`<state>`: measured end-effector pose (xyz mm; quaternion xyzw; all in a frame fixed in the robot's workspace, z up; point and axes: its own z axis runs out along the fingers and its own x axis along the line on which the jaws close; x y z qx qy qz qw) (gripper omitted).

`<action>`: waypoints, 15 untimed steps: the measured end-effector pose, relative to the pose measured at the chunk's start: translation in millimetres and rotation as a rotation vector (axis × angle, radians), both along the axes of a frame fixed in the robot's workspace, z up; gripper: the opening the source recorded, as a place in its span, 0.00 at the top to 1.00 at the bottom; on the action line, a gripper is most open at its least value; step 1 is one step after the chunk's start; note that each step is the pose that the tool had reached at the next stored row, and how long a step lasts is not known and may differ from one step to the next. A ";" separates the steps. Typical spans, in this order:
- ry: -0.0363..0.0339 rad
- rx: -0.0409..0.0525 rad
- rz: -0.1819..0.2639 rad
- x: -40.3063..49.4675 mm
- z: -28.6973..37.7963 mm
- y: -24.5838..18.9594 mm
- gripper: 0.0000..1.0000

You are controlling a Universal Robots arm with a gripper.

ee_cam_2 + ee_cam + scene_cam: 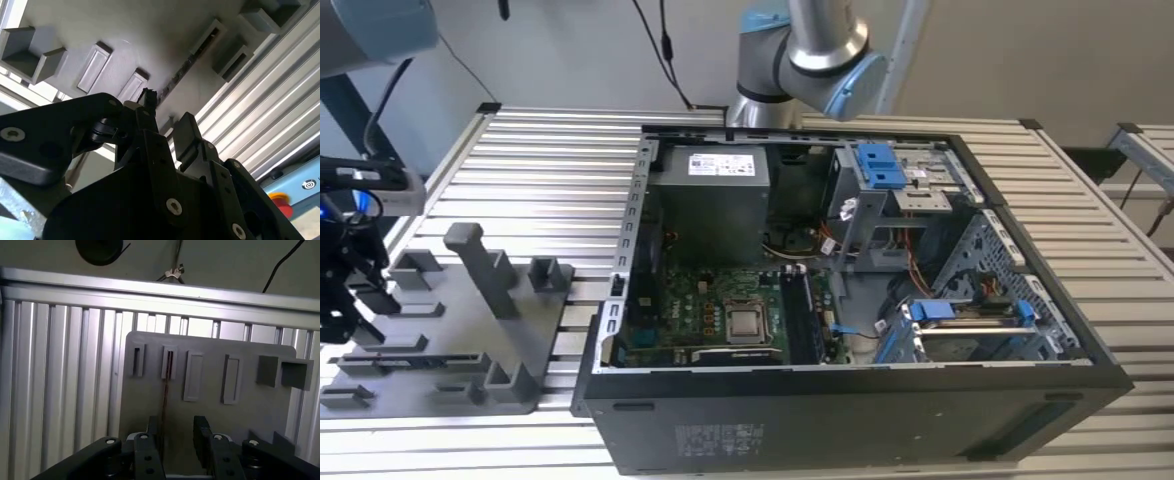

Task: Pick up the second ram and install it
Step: 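Pick up the second ram and move it above second insertion slot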

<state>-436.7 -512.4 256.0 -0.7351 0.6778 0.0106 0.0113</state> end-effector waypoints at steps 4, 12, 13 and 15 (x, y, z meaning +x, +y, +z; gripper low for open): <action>0.0000 0.0002 0.008 -0.1 -7.3 -1.3 0.58; -0.0003 0.0003 0.019 -0.7 -21.8 -1.9 0.58; -0.0004 0.0003 0.019 -0.9 -23.7 -1.8 0.58; -0.0002 0.0002 0.019 -1.2 -27.3 -1.8 0.58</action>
